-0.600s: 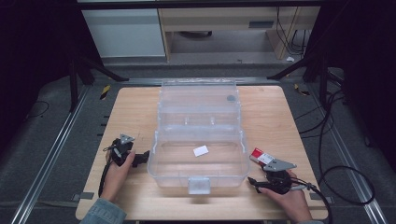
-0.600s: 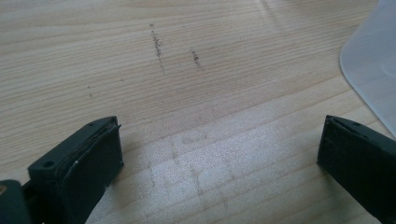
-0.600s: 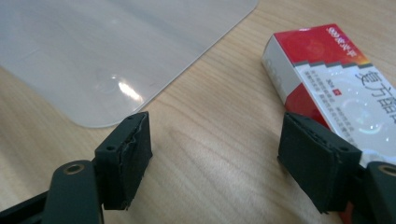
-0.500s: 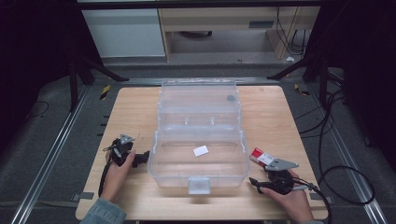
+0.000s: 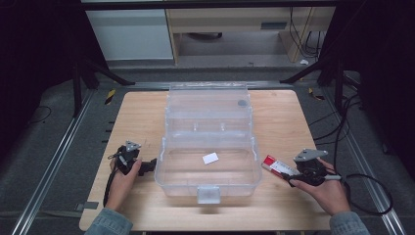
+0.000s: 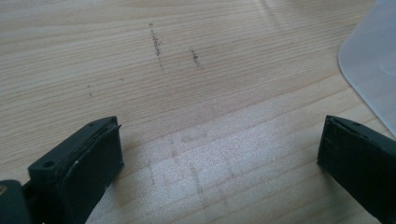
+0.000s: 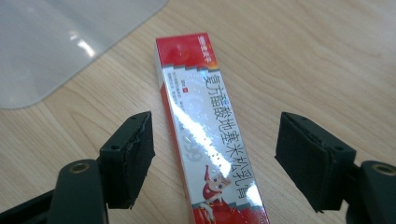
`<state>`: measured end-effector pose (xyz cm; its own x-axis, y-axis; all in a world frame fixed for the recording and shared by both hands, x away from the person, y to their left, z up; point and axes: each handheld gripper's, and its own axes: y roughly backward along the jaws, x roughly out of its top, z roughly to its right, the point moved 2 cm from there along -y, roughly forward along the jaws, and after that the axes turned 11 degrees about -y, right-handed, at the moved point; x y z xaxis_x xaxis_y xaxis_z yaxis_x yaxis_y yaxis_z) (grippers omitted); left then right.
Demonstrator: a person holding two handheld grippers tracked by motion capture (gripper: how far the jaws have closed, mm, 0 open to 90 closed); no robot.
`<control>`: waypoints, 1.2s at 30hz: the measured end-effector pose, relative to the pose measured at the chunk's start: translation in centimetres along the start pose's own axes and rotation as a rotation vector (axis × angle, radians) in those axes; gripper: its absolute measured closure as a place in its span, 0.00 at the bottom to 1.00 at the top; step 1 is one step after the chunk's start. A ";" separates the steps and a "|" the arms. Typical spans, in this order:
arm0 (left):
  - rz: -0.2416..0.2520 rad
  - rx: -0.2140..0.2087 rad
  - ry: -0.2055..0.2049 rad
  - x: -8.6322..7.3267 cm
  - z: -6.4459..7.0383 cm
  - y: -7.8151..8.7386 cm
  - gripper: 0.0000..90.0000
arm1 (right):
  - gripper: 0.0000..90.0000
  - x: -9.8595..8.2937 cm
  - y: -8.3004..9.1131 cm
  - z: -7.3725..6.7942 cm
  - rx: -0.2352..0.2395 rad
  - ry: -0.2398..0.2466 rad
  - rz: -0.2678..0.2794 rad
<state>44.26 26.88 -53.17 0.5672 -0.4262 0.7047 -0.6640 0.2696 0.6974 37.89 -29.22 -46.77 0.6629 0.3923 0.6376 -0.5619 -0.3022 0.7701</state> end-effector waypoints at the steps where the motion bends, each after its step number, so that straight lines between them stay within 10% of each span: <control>1: 0.000 0.000 -0.001 0.0 0.0 0.0 0.00 | 0.32 0.0 -0.3 0.1 0.003 0.001 -0.013; 12: 0.001 -0.007 -0.007 0.0 -0.1 0.0 0.00 | 0.55 0.6 -2.6 0.4 0.011 0.027 -0.100; 26: 0.004 -0.013 -0.010 0.1 -0.2 -0.2 0.00 | 0.49 5.0 -5.8 4.4 -0.043 -0.108 -0.140; 36: 0.004 -0.016 -0.012 0.2 -0.2 -0.2 0.00 | 0.45 3.3 -4.0 4.3 -0.063 -0.135 -0.209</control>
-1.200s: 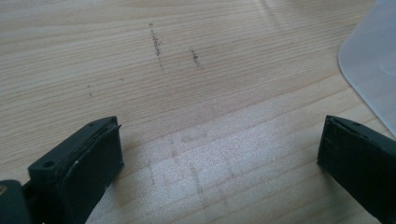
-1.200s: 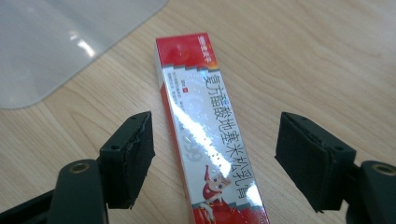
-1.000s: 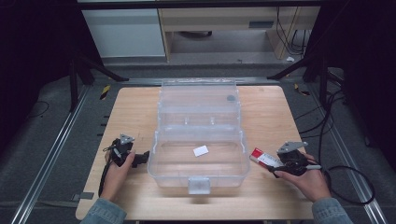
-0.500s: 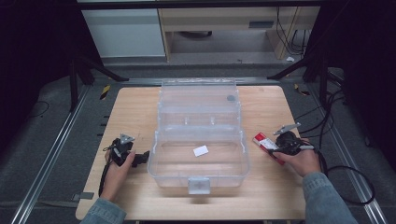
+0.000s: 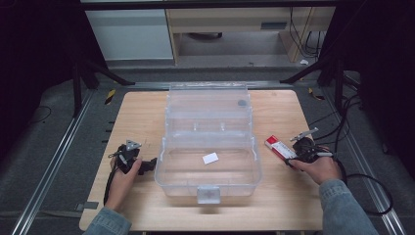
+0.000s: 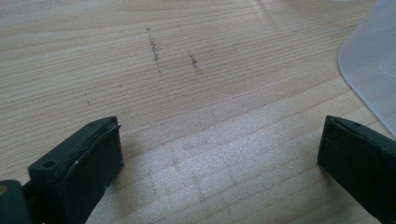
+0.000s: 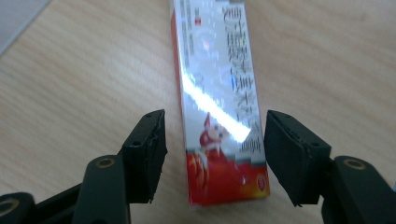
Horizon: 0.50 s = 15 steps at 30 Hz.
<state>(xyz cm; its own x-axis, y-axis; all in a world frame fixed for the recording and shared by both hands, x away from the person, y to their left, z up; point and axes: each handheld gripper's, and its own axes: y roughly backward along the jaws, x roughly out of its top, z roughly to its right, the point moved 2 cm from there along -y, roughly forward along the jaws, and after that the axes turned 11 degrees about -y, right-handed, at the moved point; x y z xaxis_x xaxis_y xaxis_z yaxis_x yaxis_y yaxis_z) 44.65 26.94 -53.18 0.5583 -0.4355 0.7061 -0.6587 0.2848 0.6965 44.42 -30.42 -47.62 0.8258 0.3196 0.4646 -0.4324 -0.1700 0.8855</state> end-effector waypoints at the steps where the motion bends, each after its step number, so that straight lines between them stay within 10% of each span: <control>1: 0.000 0.000 0.000 0.0 0.0 0.0 0.00 | 0.47 -0.3 0.0 -0.2 0.000 0.007 -0.020; 15: 0.000 0.000 0.000 0.0 0.0 0.0 0.00 | 0.48 -0.1 -0.3 -1.6 0.015 -0.026 -0.132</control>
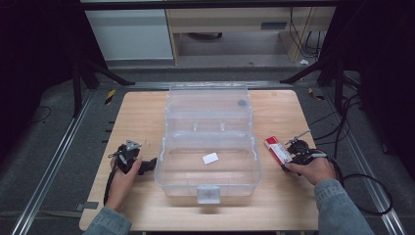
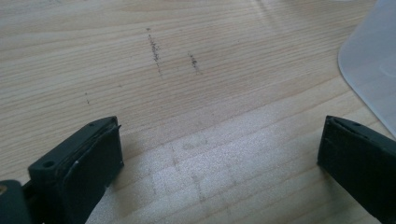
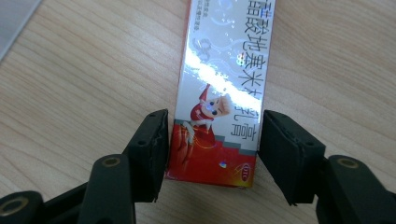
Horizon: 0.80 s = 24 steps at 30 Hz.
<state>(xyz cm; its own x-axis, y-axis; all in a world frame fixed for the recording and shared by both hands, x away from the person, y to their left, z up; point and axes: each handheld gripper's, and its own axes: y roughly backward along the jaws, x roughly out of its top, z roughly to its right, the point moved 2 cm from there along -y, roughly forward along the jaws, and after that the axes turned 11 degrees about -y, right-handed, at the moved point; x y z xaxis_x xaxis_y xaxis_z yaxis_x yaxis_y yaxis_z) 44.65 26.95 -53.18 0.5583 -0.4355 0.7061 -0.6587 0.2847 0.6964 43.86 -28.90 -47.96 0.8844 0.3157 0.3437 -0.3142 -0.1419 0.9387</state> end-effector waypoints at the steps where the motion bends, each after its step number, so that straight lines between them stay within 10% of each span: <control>1: -0.001 -0.001 -0.001 0.0 0.0 0.0 0.00 | 0.49 0.0 0.0 0.1 0.001 -0.002 -0.011; 24: 0.000 0.001 0.000 0.0 0.0 0.0 0.00 | 0.57 1.7 -0.6 0.4 -0.018 0.045 -0.161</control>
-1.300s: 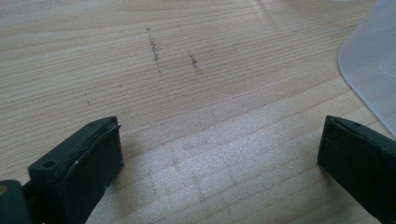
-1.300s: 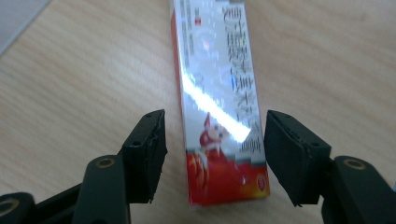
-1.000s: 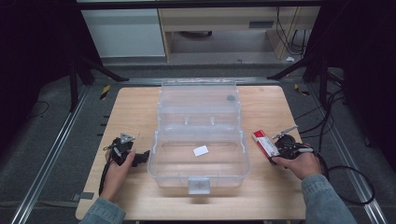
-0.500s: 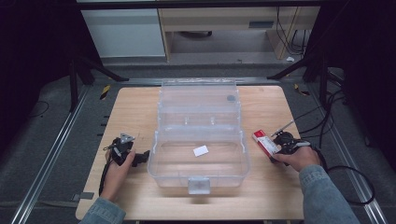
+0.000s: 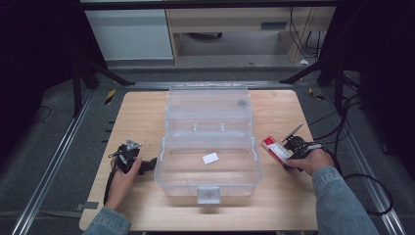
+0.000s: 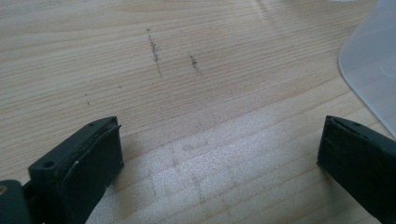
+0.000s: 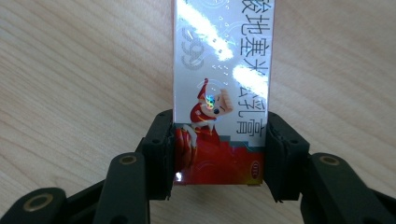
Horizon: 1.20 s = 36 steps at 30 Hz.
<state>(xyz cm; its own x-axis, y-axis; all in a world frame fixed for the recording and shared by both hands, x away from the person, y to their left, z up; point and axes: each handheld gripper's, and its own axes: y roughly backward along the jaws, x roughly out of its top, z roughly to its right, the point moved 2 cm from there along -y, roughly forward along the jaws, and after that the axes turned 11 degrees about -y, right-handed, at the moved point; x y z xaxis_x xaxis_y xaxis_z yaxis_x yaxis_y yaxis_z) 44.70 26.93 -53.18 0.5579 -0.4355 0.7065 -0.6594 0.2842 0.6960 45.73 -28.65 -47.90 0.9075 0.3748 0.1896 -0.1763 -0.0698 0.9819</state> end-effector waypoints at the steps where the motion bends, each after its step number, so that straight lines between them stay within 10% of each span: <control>1: 0.000 0.000 0.000 0.0 0.0 0.0 0.00 | 0.57 -0.1 0.2 0.0 -0.001 0.003 0.016; 21: 0.001 0.007 0.001 0.0 -0.4 0.0 0.00 | 0.57 -1.6 8.7 -1.2 0.052 0.102 0.331; 36: 0.001 0.003 0.001 0.0 -0.4 -0.1 0.00 | 0.57 -0.3 11.7 -3.5 0.044 0.212 0.375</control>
<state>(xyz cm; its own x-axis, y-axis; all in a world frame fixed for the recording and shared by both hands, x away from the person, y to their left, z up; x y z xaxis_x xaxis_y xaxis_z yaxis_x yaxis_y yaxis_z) 44.94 27.25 -53.18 0.5578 -0.4344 0.7072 -0.6614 0.2821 0.6950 42.03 -26.32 -36.44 0.6847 0.4974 0.5328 -0.4581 -0.2748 0.8453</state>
